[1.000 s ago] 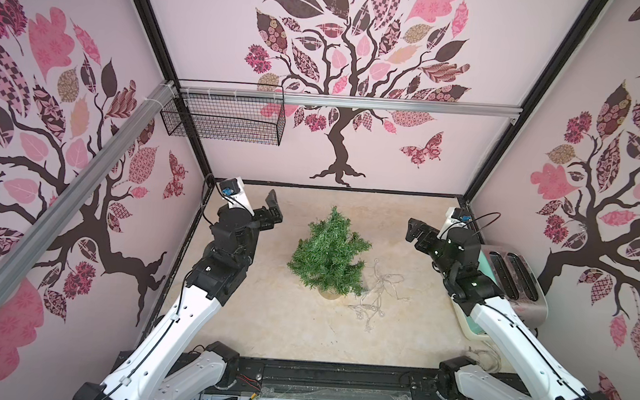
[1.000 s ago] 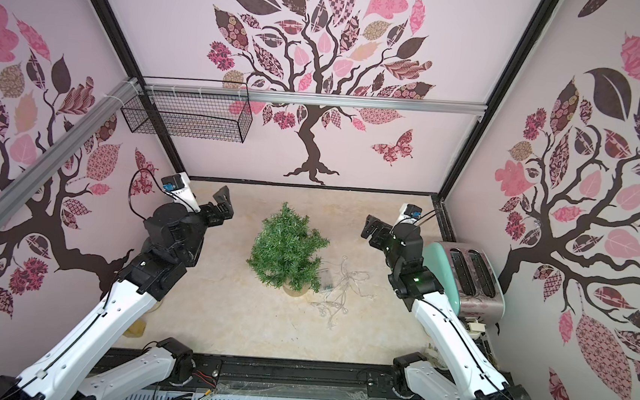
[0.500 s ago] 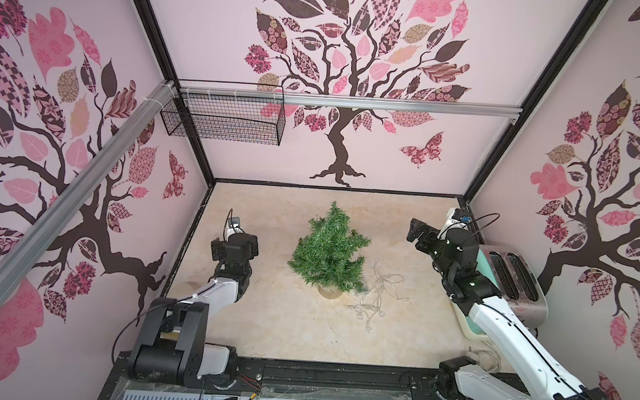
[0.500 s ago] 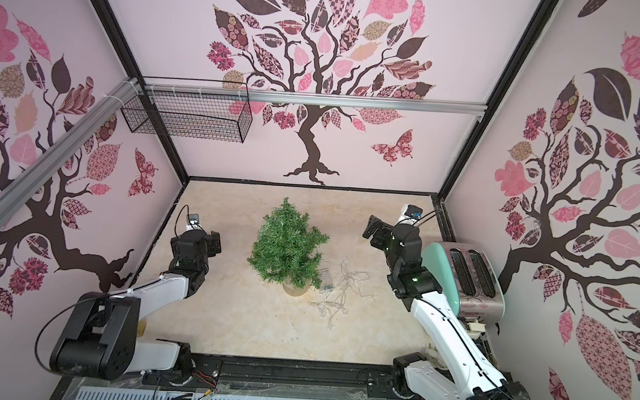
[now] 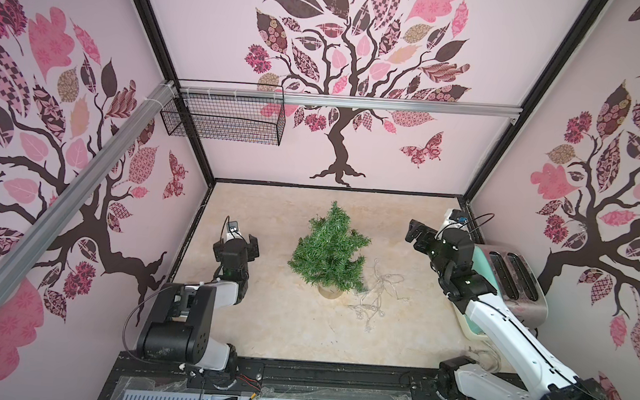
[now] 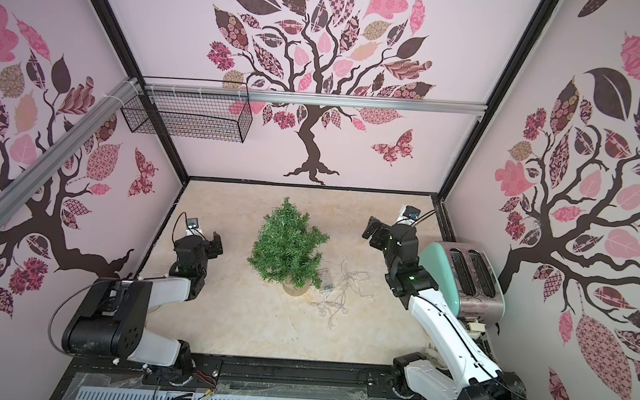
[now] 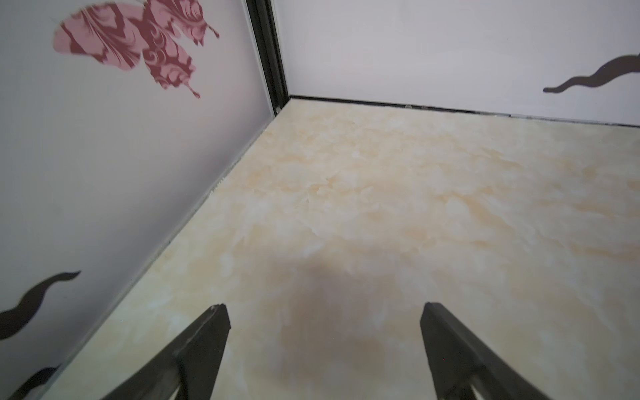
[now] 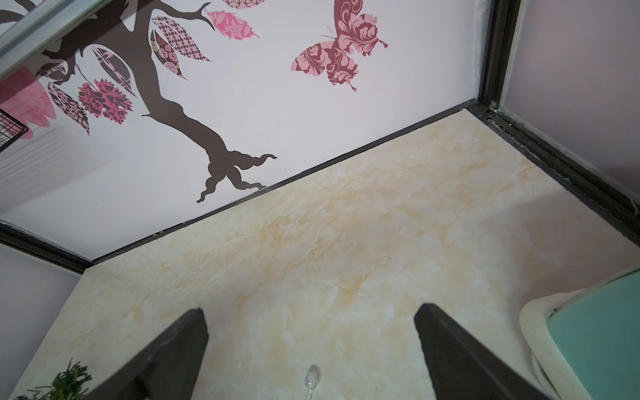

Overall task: Remove string lights from the small christmas tree
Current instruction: Reset both arms

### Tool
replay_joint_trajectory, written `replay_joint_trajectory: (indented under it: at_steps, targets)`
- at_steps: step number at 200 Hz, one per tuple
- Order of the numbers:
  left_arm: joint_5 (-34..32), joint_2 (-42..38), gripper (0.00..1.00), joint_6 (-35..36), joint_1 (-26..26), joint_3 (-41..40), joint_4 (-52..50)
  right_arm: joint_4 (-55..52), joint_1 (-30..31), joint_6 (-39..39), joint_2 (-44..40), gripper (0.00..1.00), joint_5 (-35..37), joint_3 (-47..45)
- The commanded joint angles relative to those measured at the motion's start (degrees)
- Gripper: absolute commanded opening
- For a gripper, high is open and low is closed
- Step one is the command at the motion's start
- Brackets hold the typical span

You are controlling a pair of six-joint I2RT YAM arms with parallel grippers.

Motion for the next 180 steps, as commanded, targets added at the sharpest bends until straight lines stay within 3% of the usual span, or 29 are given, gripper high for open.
replay_joint_trajectory:
  at_steps: [1, 15, 35, 72, 96, 135, 161, 180]
  targets:
    - [2.4, 2.9, 0.92, -0.4, 0.1, -0.5, 8.9, 4.4, -0.1, -2.0, -0.2, 1.00, 0.2, -1.7]
    - [2.6, 3.0, 0.98, -0.8, 0.4, 0.0, 8.2, 7.4, -0.1, -3.8, -0.5, 1.00, -1.5, -3.1]
    - [2.8, 2.5, 0.98, -0.9, 0.4, 0.0, 7.2, 10.8, -0.1, -6.0, -0.2, 1.00, -3.1, -4.8]
    - [2.7, 3.1, 0.98, -1.0, 0.6, 0.4, 7.4, 16.3, -0.1, -14.0, 3.9, 1.00, 1.0, -6.1]
    - [3.1, 2.8, 0.98, -1.2, 0.7, 0.3, 7.1, 23.4, -0.4, -16.0, 7.6, 1.00, 9.1, -8.3]
    - [2.6, 2.7, 0.98, -0.9, 0.3, 0.0, 7.8, 31.5, -1.4, -24.6, 14.4, 1.00, 11.7, -12.4]
    - [2.6, 2.8, 0.98, -0.9, 0.3, 0.1, 7.6, 37.8, -3.4, -24.7, 18.1, 1.00, 8.3, -16.4]
    - [2.6, 2.8, 0.98, -0.9, 0.4, 0.2, 7.6, 37.0, -3.9, -25.8, 21.8, 1.00, 9.5, -15.6]
